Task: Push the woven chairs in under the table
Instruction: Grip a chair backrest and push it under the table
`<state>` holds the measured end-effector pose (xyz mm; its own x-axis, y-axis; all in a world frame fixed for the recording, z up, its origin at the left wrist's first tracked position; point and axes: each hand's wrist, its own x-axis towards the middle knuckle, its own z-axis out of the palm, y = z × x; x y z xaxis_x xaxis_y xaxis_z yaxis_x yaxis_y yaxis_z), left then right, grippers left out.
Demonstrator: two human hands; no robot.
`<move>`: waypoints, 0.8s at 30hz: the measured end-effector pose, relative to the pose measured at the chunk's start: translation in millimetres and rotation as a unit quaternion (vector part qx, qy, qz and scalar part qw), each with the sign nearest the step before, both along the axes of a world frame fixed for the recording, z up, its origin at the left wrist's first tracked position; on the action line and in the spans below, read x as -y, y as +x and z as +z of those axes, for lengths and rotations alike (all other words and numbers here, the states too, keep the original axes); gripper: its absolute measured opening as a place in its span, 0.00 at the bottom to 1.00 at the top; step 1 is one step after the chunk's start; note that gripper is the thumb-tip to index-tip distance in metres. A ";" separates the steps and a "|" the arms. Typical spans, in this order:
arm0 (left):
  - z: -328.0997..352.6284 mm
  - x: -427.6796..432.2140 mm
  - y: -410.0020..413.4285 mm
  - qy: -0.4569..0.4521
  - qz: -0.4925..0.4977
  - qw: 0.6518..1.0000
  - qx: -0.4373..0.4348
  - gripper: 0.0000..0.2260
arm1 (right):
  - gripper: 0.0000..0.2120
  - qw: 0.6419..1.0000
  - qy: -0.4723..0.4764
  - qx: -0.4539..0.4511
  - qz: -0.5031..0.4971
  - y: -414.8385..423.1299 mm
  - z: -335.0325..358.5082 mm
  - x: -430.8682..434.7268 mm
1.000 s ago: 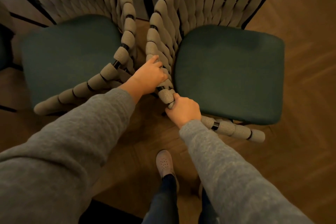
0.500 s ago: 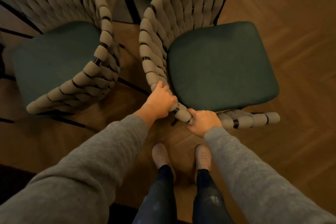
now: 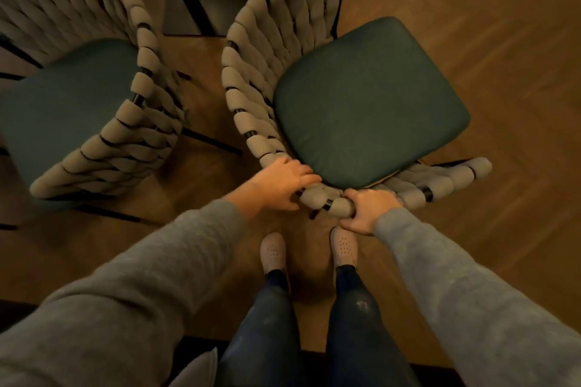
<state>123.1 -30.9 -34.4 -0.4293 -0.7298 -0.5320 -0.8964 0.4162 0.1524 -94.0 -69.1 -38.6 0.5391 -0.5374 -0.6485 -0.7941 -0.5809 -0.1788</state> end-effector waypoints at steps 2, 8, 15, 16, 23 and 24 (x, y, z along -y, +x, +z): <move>3.9 13.8 33.2 0.003 -0.013 0.998 0.057 0.35 | 0.32 1.000 0.003 0.025 -0.013 25.2 0.0 -7.9; -0.1 89.2 113.1 -0.010 -0.092 0.971 0.222 0.28 | 0.34 0.982 -0.017 0.086 -0.165 119.1 -23.4 -29.5; -4.1 83.3 110.2 -0.029 -0.106 0.971 0.213 0.18 | 0.19 0.978 -0.047 0.120 -0.166 122.8 -23.9 -25.8; -4.0 80.6 109.6 -0.035 -0.104 0.972 0.208 0.17 | 0.20 0.979 -0.042 0.119 -0.158 120.2 -22.2 -26.4; -6.4 47.5 106.5 -0.007 -0.011 0.979 0.202 0.17 | 0.20 0.988 -0.021 0.124 -0.089 111.0 -19.4 -30.4; -7.6 41.5 106.7 -0.005 0.006 0.980 0.200 0.17 | 0.21 0.990 -0.018 0.121 -0.073 109.4 -18.8 -28.6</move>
